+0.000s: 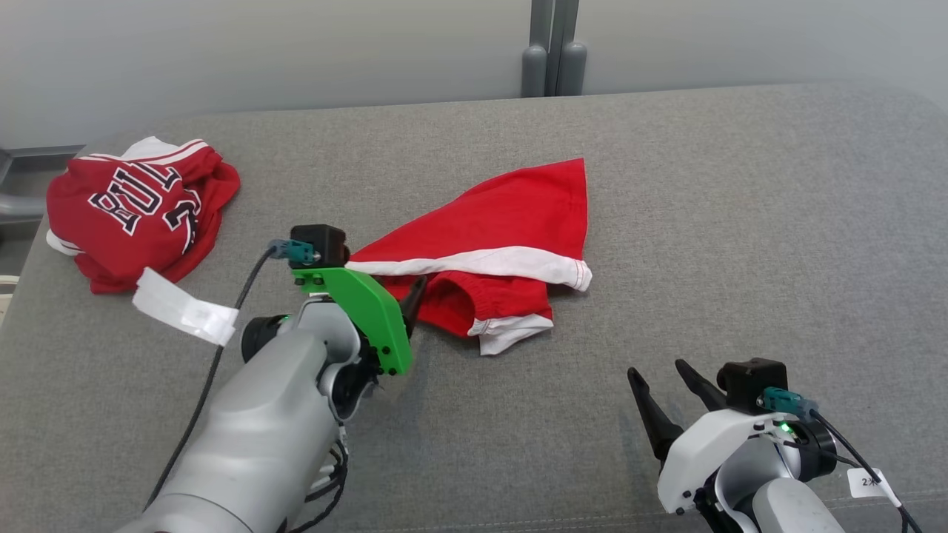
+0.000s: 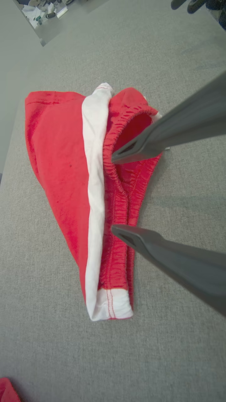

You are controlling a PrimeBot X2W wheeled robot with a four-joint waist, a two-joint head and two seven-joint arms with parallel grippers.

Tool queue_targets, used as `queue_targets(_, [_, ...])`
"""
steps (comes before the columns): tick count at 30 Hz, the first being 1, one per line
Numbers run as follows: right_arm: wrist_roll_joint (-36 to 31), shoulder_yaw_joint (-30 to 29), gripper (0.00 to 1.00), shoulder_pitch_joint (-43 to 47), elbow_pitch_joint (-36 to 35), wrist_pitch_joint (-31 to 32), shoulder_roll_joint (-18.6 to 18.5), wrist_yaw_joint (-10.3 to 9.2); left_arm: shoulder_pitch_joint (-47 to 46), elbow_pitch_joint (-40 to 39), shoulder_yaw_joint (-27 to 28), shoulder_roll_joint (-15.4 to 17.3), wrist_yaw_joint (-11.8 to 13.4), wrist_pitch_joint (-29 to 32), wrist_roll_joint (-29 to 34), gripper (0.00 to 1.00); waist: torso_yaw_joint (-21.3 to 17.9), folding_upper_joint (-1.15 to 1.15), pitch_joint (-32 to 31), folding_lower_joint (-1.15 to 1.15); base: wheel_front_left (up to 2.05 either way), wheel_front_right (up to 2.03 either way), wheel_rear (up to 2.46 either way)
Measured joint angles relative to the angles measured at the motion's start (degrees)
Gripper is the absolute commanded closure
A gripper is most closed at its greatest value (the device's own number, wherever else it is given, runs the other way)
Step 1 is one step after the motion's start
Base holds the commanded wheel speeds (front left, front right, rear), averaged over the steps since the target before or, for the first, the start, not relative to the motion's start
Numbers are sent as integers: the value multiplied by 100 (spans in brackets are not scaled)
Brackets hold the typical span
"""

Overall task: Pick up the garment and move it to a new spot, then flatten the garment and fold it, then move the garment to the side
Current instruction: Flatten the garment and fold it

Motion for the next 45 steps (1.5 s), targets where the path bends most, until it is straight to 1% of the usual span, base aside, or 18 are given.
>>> queue_targets(9, [19, -26, 0, 14, 38, -23, -1, 0, 286, -626, -480, -93, -24, 152, 149, 0, -167, 0, -8, 0, 0, 0, 0])
queue_targets(12, [20, -29, 0, 10, 36, -25, -2, 0, 358, -746, -586, -99, 54, 193, 157, 0, -249, 0, 26, 0, 0, 0, 0])
queue_targets(16, [20, -29, 0, -9, 44, -59, -2, 0, 361, -779, -719, -102, 227, 199, 249, 0, -357, 0, 94, 0, 0, 0, 0])
queue_targets(18, [20, -35, 0, -10, 48, -74, -1, 0, 361, -777, -747, -103, 244, 192, 256, 0, -404, 0, 129, 0, 0, 0, 0])
queue_targets(19, [20, -38, 0, -11, 52, -74, -1, 0, 361, -780, -743, -103, 244, 185, 253, 18, -423, 0, 146, 0, 0, 0, 0])
queue_targets(20, [20, -42, 0, -11, 54, -75, -1, 0, 361, -794, -734, -102, 243, 157, 243, 70, -441, 0, 163, 0, 0, 0, 0])
queue_targets(21, [20, -43, 0, -13, 55, -76, -1, 0, 361, -818, -730, -102, 236, 141, 231, 100, -456, 0, 179, 0, 0, 0, 0])
queue_targets(24, [20, -43, 0, -17, 57, -82, -1, 0, 354, -860, -713, -104, 213, 78, 209, 100, -479, 0, 204, 0, 0, 0, 0])
queue_targets(27, [21, -34, 0, -35, 93, -102, -2, 1, 198, -1062, -609, -104, 125, -287, 196, 100, -488, 0, 200, 0, 0, 0, 0])
queue_targets(33, [63, 44, 0, -41, 159, -122, -1, 0, -160, -1502, -371, -102, 46, -847, 43, 100, -495, 0, 116, 0, 0, 0, 0])
queue_targets(41, [74, 158, 0, -35, 210, -126, 0, 0, -876, -1911, -267, -102, 34, -1188, 15, 100, -584, 0, 19, 0, 0, 0, 0])
queue_targets(45, [107, 188, 0, -9, 223, -133, -1, 0, -1103, -2138, -51, -103, 47, -1355, -223, 100, -653, 0, -3, 0, 0, 0, 0])
